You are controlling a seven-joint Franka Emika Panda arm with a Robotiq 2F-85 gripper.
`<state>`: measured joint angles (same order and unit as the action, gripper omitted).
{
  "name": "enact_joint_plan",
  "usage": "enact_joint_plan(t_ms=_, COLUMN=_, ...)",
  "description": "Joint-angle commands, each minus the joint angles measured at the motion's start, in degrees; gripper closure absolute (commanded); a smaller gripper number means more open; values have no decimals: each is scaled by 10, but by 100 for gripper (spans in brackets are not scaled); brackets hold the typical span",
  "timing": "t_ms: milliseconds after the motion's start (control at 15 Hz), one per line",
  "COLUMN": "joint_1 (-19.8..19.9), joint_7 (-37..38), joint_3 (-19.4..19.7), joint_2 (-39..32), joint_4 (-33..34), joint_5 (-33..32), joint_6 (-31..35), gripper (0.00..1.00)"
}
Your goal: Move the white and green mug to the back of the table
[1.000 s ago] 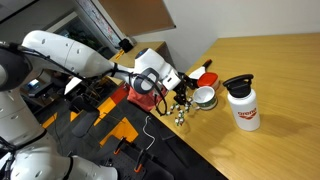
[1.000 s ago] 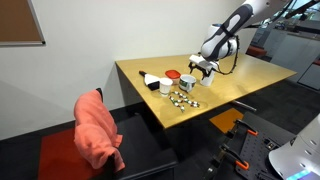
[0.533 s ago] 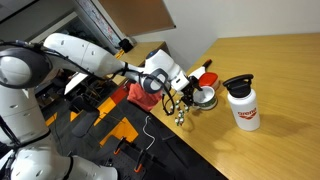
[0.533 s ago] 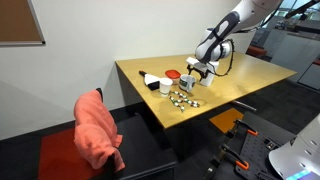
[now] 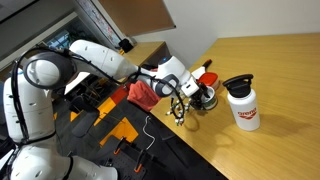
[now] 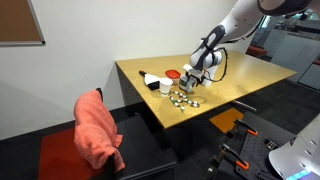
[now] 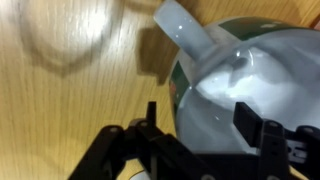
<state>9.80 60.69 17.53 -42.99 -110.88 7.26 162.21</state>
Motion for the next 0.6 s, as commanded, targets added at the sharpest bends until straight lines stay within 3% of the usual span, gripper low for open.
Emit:
enact_joint_plan(t_ms=0, joint_1=3, joint_7=-20, joint_3=2, joint_2=-19, joint_4=34, joint_5=19, joint_6=-29, gripper=50)
enact_joint_plan(t_ms=400, joint_1=-5, joint_7=-20, joint_3=10, joint_2=-20, joint_4=34, joint_5=14, joint_6=-43, gripper=96)
enact_joint_plan(t_ms=533, joint_1=-10, joint_7=-22, joint_3=12, joint_2=-13, joint_4=28, joint_5=13, joint_6=-44, gripper=100)
